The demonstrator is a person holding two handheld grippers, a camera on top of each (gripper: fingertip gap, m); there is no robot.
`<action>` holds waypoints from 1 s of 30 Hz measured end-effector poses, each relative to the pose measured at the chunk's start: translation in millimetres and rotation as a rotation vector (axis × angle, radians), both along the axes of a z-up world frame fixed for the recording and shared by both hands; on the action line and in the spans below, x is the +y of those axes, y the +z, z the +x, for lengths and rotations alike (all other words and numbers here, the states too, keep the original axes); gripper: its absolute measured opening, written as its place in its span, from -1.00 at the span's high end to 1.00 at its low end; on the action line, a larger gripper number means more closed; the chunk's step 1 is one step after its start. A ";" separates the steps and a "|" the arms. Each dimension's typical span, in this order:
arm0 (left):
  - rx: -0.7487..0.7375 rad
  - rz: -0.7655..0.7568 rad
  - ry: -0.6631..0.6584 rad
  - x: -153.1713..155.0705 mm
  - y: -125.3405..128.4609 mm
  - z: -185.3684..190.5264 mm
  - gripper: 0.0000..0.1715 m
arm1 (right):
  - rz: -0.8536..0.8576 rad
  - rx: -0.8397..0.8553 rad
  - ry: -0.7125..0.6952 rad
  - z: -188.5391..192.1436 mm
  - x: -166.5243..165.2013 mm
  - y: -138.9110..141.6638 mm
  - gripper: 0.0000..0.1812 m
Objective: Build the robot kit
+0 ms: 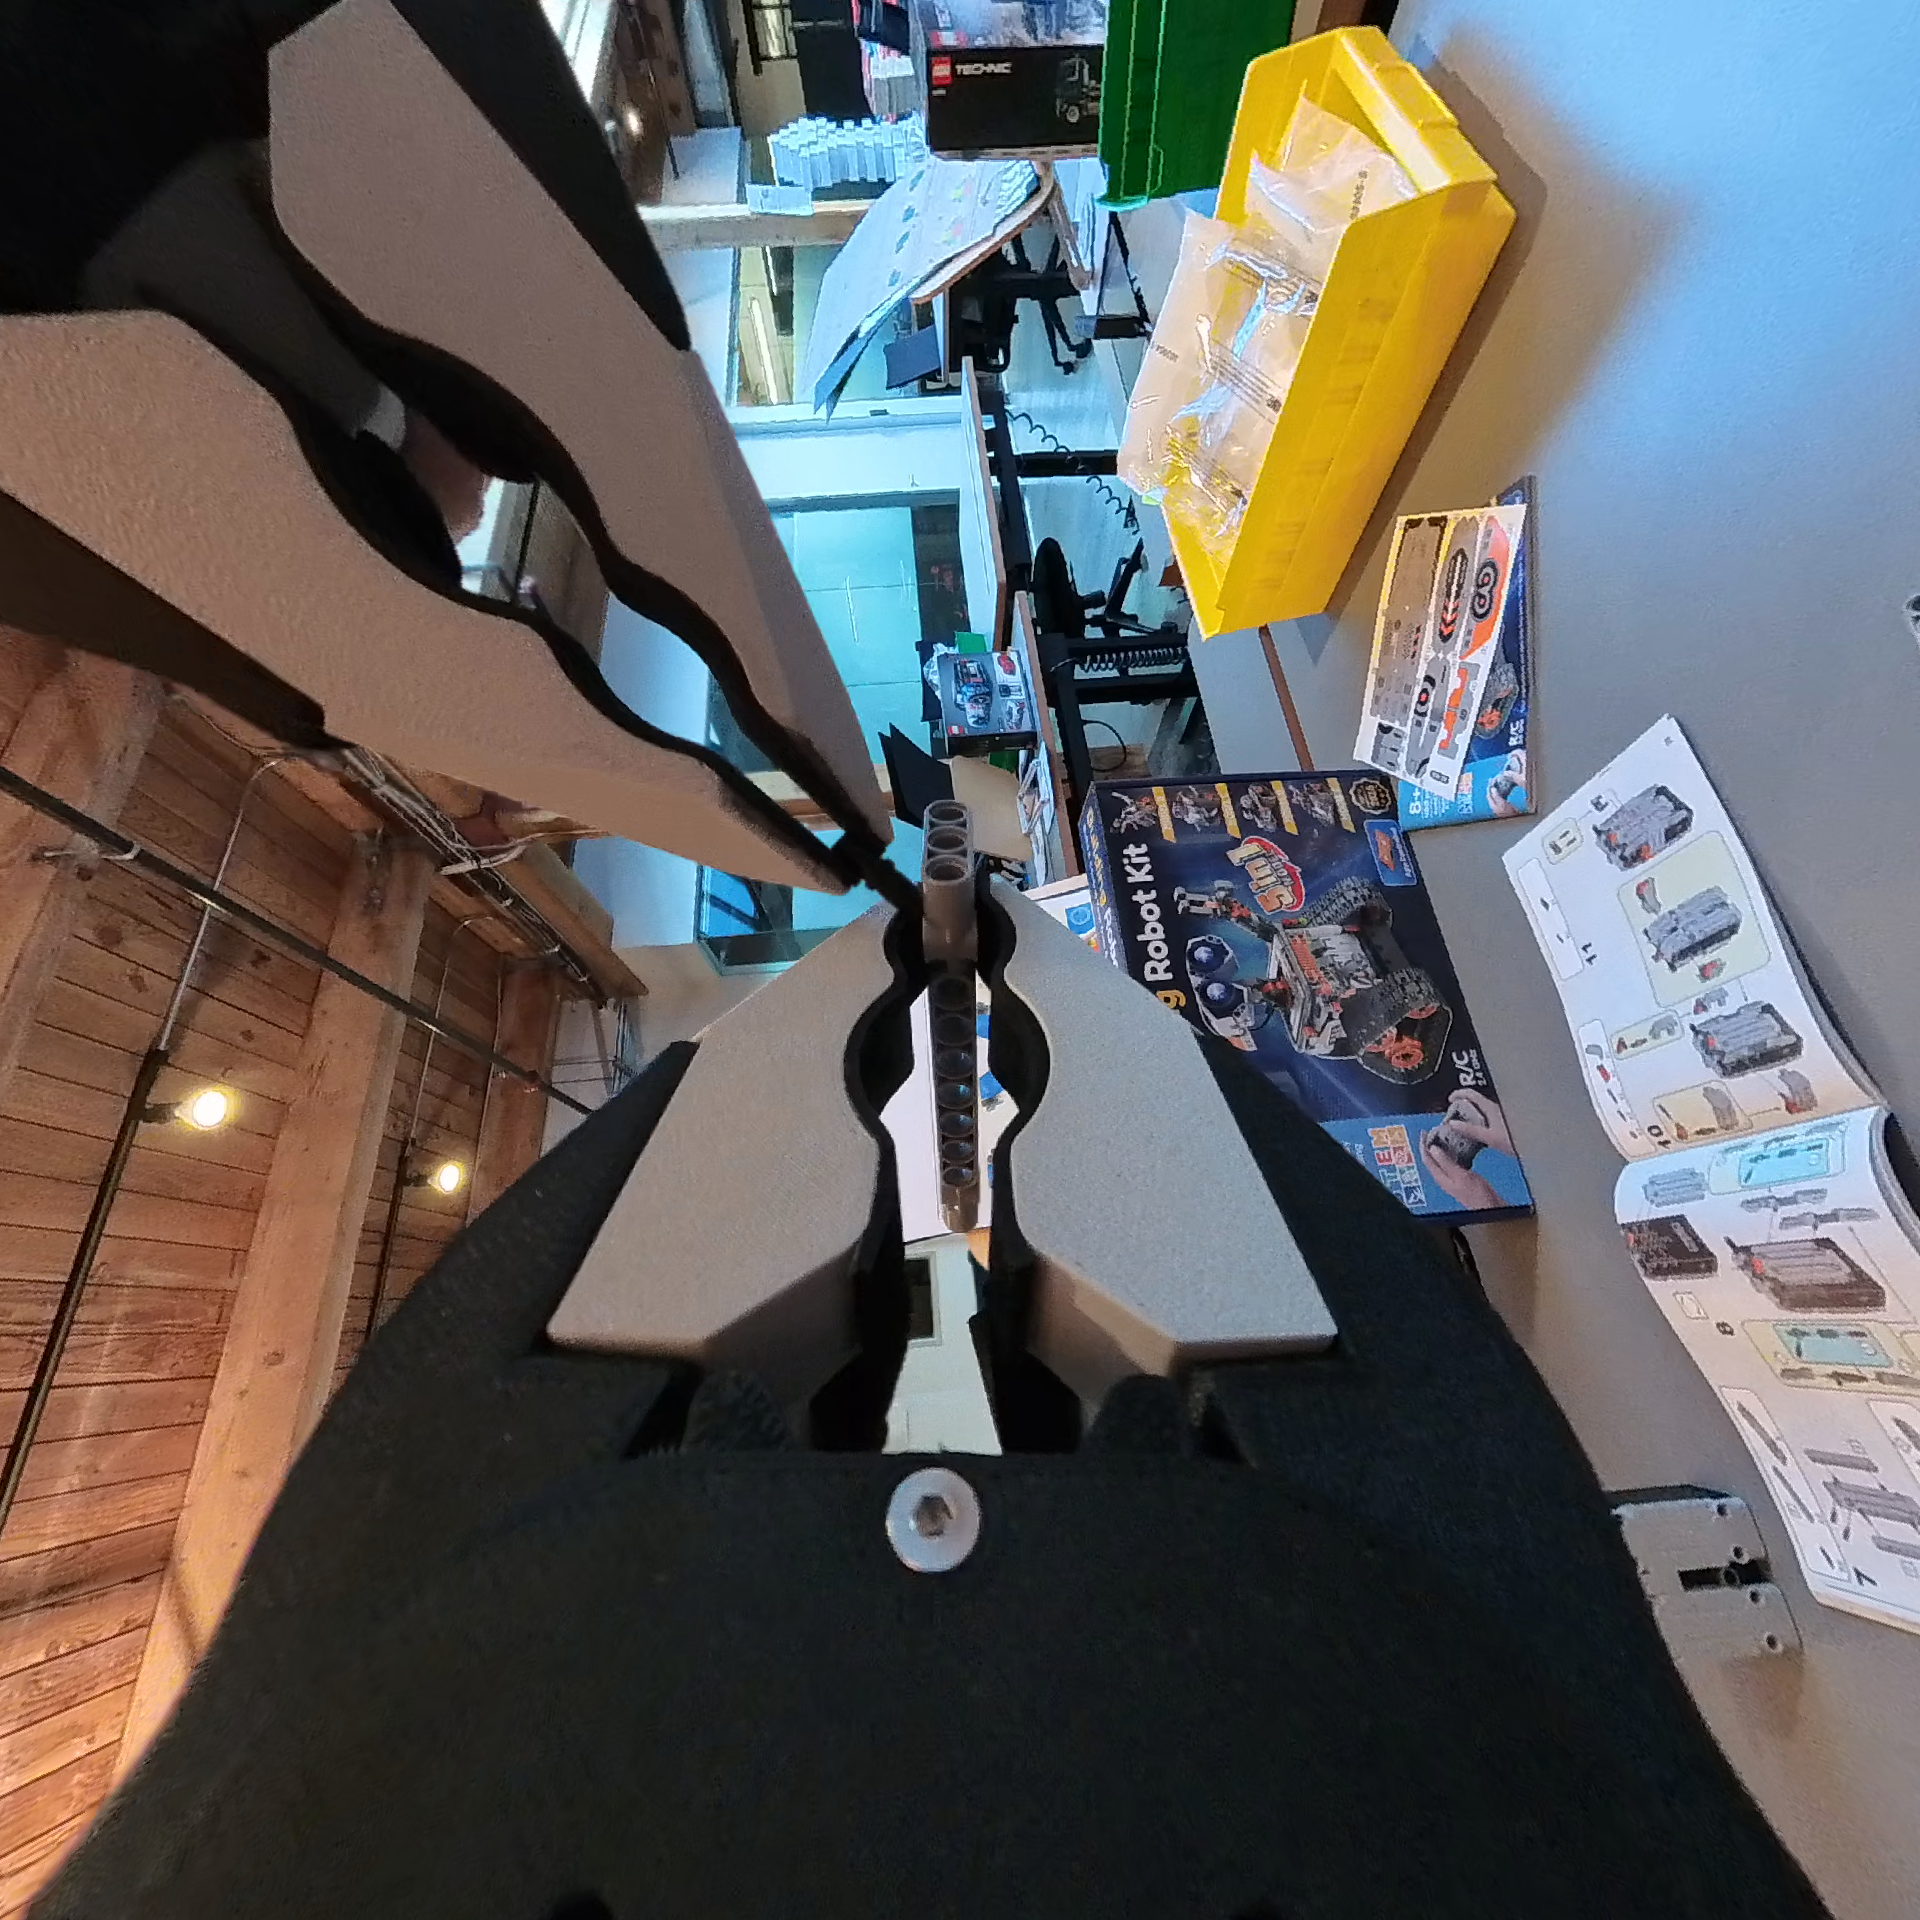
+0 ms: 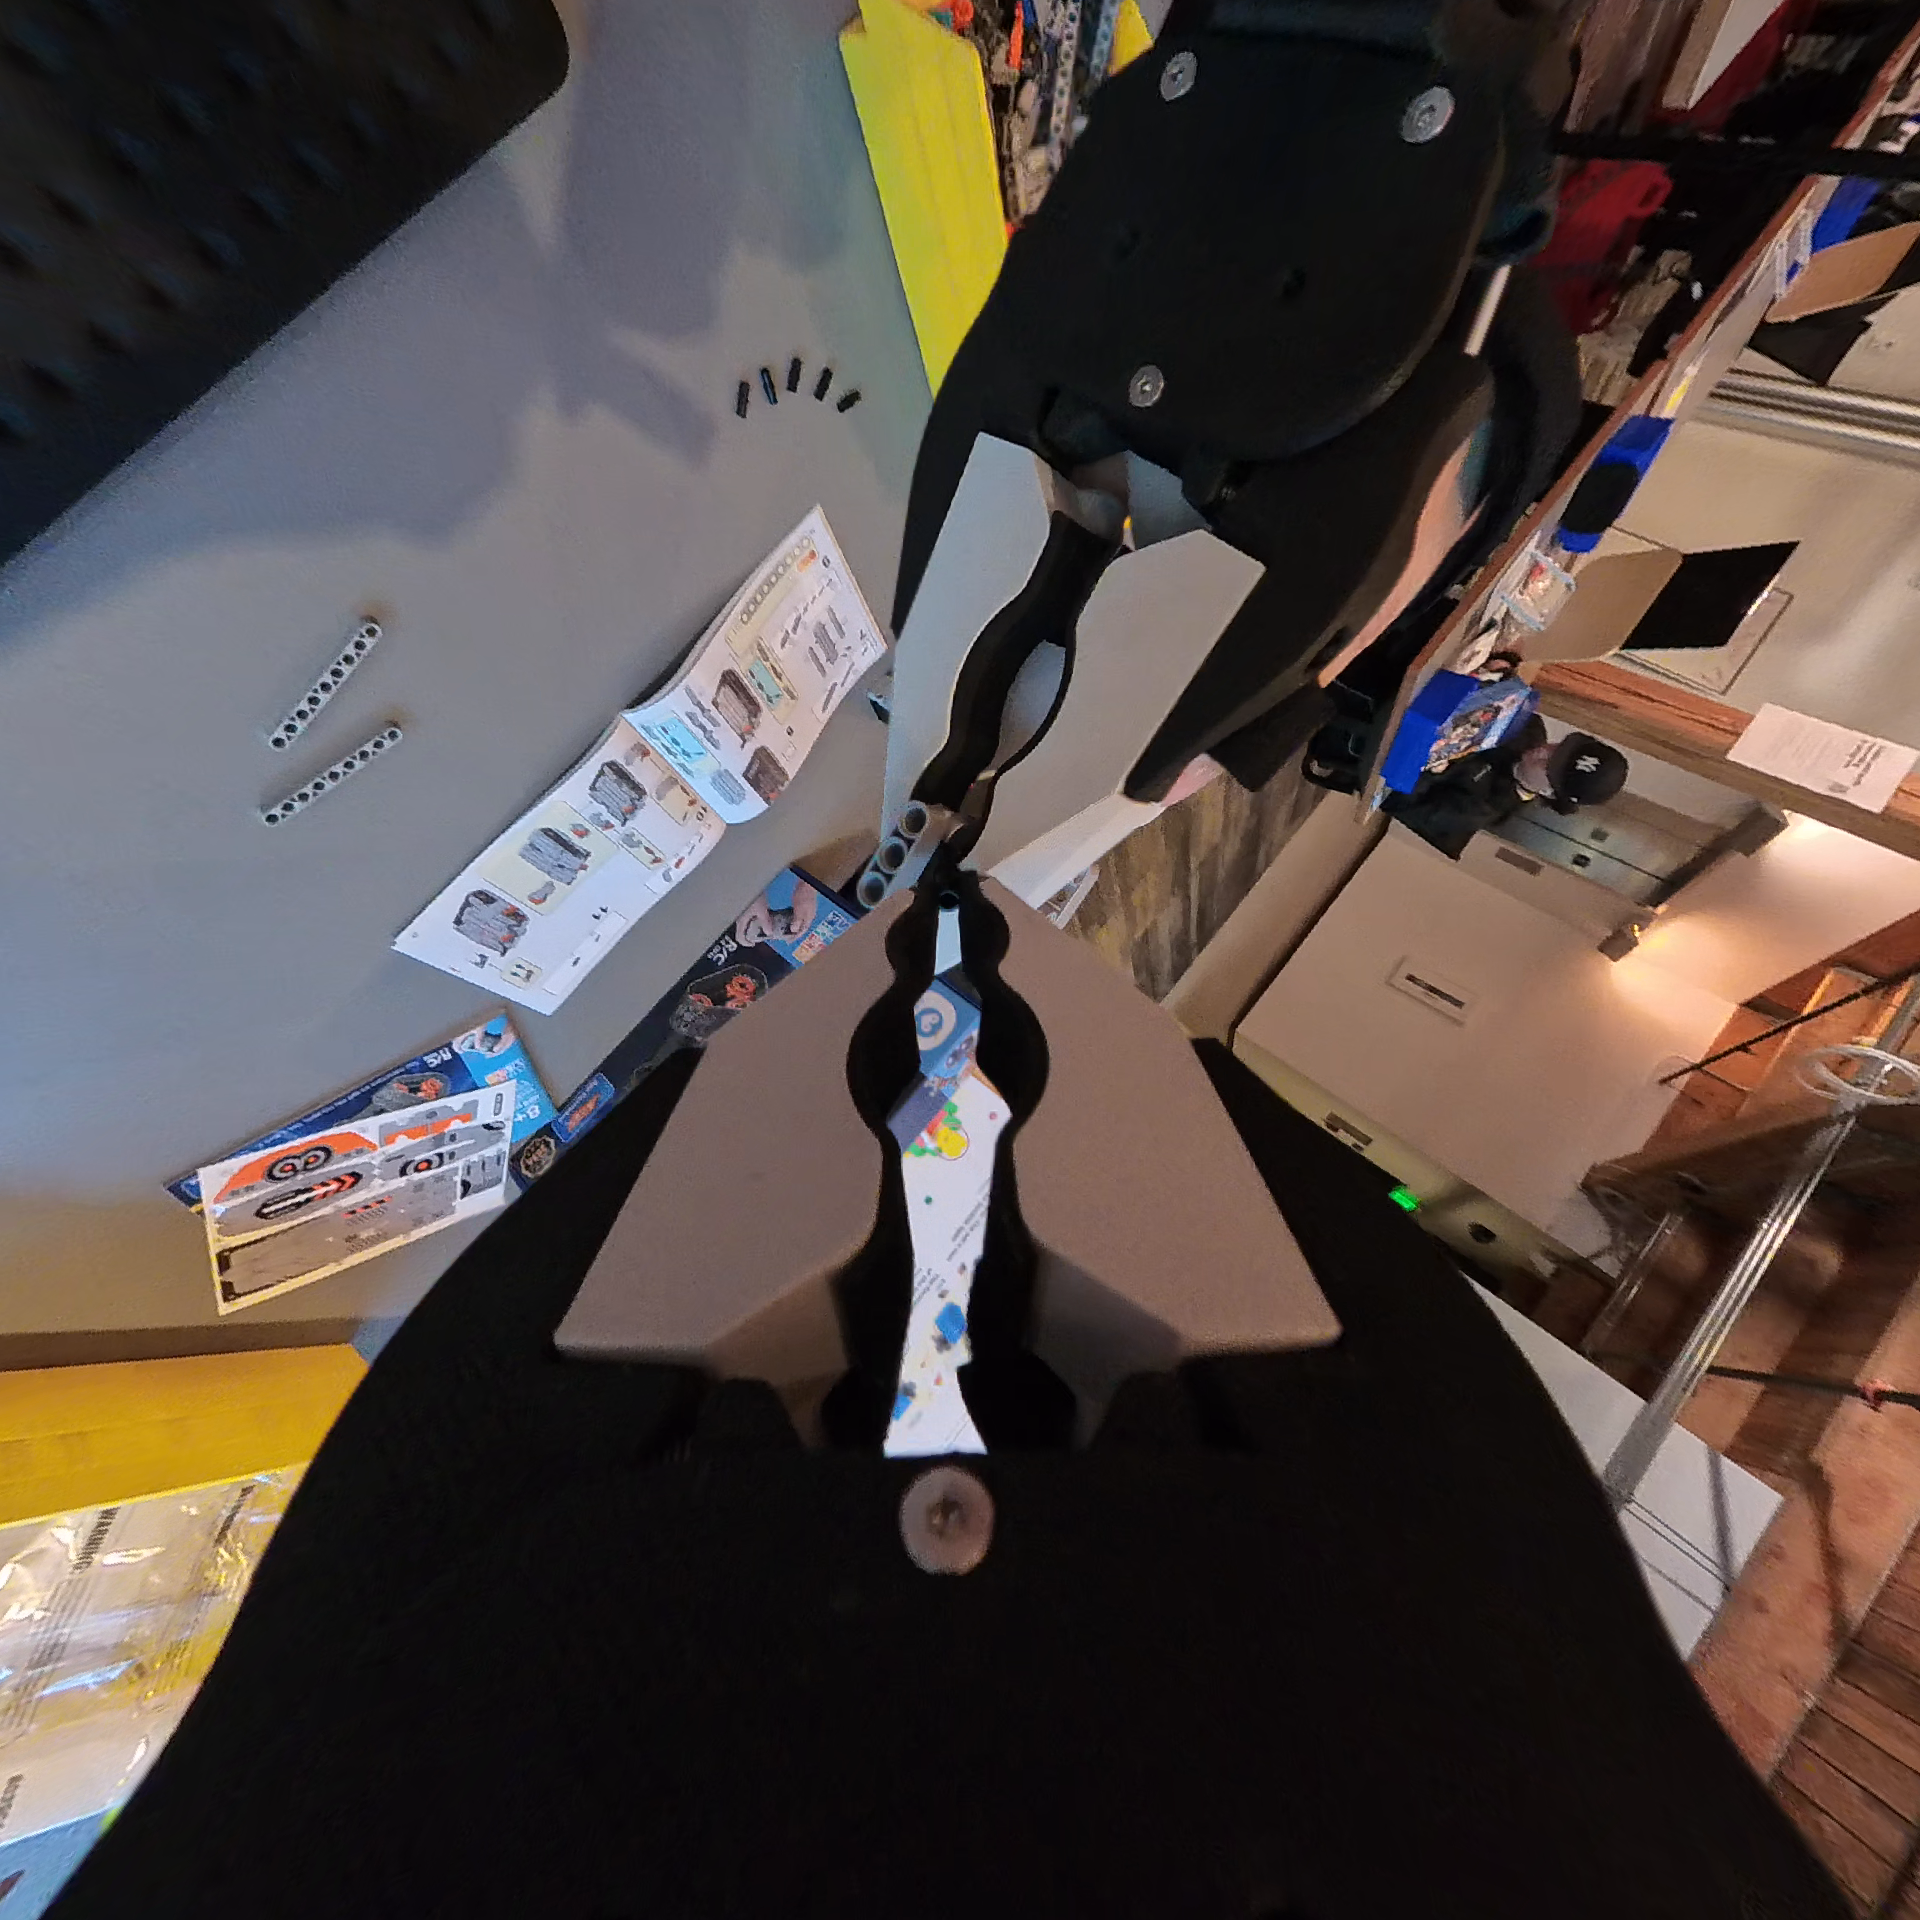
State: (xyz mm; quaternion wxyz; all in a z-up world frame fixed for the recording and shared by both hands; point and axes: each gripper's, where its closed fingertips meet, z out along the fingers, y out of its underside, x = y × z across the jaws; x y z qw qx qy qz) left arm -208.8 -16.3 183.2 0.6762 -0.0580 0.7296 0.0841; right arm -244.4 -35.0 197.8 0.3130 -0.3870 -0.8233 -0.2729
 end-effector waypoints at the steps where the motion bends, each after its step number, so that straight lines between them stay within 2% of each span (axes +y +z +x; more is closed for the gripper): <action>1: -0.006 0.001 0.002 0.3 1.7 -0.2 0.94 | 0.004 0.003 -0.001 0.4 -0.1 1.7 0.96; 5: -0.036 0.026 -0.009 -2.4 8.9 -1.5 0.94 | -0.047 0.009 -0.031 4.5 -0.1 2.9 0.96; 14: -0.029 0.028 -0.022 -7.5 8.3 -1.3 0.94 | -0.286 0.053 -0.057 10.5 -5.6 0.2 0.96; 26: -0.042 -0.002 -0.055 -10.6 8.2 -4.2 0.94 | -0.331 0.077 -0.033 5.1 -9.6 -1.2 0.96; 30: -0.038 0.013 -0.053 -10.1 5.6 -4.5 0.94 | -0.339 0.099 -0.035 5.2 -9.2 11.4 0.96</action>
